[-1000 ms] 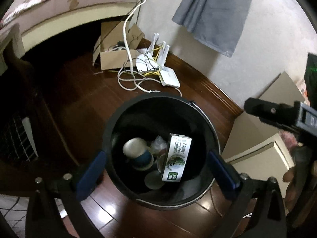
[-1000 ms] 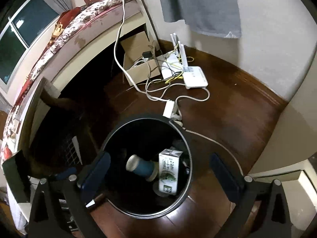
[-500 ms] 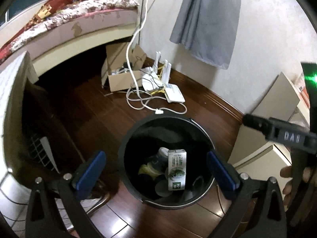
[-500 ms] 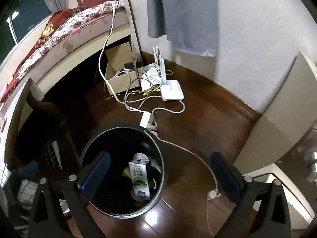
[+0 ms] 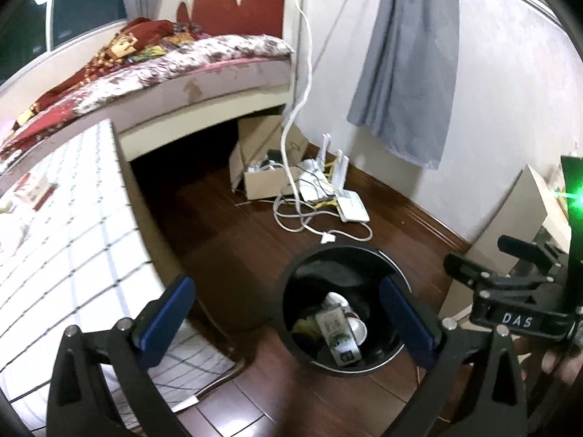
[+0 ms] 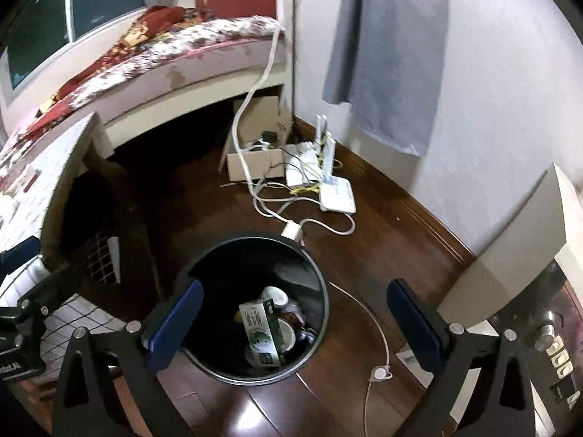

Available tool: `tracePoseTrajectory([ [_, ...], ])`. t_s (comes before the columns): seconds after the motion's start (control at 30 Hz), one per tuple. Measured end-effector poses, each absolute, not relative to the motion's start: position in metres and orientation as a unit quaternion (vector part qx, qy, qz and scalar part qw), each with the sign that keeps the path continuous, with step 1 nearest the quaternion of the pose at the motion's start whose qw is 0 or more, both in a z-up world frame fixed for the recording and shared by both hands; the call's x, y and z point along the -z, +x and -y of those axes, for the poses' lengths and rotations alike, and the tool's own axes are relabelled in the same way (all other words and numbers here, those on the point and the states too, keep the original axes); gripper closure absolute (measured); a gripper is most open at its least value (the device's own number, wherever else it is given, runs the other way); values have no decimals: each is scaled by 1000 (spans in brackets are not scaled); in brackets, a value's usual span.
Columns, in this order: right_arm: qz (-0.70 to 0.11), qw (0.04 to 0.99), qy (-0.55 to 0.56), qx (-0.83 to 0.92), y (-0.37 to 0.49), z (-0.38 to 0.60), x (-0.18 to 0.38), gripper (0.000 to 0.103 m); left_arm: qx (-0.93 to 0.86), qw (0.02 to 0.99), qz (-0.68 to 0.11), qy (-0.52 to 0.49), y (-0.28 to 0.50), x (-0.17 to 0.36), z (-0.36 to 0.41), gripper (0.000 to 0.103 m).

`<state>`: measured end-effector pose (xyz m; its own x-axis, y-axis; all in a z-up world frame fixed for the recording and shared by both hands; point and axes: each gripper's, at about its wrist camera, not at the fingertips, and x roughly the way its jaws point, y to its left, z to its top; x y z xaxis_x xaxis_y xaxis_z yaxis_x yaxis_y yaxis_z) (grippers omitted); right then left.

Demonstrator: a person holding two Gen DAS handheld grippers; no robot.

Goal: Collect trash
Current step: 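Grasp the red plastic bag with the left tool while the right tool grasps the white tissue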

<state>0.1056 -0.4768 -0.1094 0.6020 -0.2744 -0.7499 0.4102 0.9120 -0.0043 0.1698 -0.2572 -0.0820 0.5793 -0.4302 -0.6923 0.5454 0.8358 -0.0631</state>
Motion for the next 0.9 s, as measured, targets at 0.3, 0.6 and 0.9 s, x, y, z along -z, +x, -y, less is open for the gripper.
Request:
tracePoseTrajectory([
  [0.3,-387,906,59,163,117,431,91,1,237,906,-346,59,175,61,205,1],
  [0.6,-378,917,36,120,139,375,81,1,193,924,-326,48,177,46,145,1],
  [0.9,-364,929,32,57,168,310,73,1,121,939,-320,18,190,45,59,1],
])
